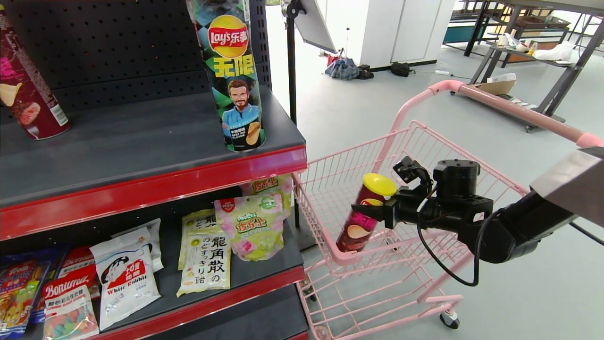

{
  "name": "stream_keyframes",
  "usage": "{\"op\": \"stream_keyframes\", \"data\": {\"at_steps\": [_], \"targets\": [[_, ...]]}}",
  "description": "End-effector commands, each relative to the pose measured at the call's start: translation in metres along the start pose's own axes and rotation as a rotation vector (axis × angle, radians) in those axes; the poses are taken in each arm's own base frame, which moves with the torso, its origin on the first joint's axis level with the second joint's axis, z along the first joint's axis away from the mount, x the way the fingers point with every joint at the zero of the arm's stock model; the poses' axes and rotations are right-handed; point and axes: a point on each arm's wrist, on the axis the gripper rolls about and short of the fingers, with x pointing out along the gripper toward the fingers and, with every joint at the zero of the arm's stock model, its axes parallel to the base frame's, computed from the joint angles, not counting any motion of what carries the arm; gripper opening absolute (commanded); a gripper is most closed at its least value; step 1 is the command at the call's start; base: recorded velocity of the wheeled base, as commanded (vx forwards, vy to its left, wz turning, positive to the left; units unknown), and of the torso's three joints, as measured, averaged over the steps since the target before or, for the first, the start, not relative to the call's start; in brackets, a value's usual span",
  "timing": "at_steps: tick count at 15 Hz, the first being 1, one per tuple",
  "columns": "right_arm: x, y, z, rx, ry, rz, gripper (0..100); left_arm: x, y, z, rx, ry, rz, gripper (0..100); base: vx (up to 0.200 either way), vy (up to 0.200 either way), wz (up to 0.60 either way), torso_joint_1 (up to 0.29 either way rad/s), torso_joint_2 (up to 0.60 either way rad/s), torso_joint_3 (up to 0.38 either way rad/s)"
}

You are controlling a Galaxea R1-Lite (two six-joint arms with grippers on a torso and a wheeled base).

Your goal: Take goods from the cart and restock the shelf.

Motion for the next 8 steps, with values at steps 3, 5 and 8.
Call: {"op": "stream_keyframes", "data": {"at_steps": [3, 5, 8], "targets": [[0.005, -0.001, -0.007, 0.007, 0.014, 0.002, 0, 0.000, 0.000, 0.000, 0.000, 0.001, 0.000, 100, 0.000, 0.000, 0.00, 0.000, 0.00, 0.000], [-0.005, 0.002, 0.042, -0.053, -0.110, -0.017, 0, 0.000, 0.000, 0.000, -0.002, 0.001, 0.000, 100, 0.000, 0.000, 0.00, 0.000, 0.00, 0.000], [-0.042, 0.019, 0.113, -0.108, -0.230, -0.047, 0, 0.000, 0.000, 0.000, -0.002, 0.003, 0.000, 100, 0.000, 0.000, 0.00, 0.000, 0.00, 0.000]]}}
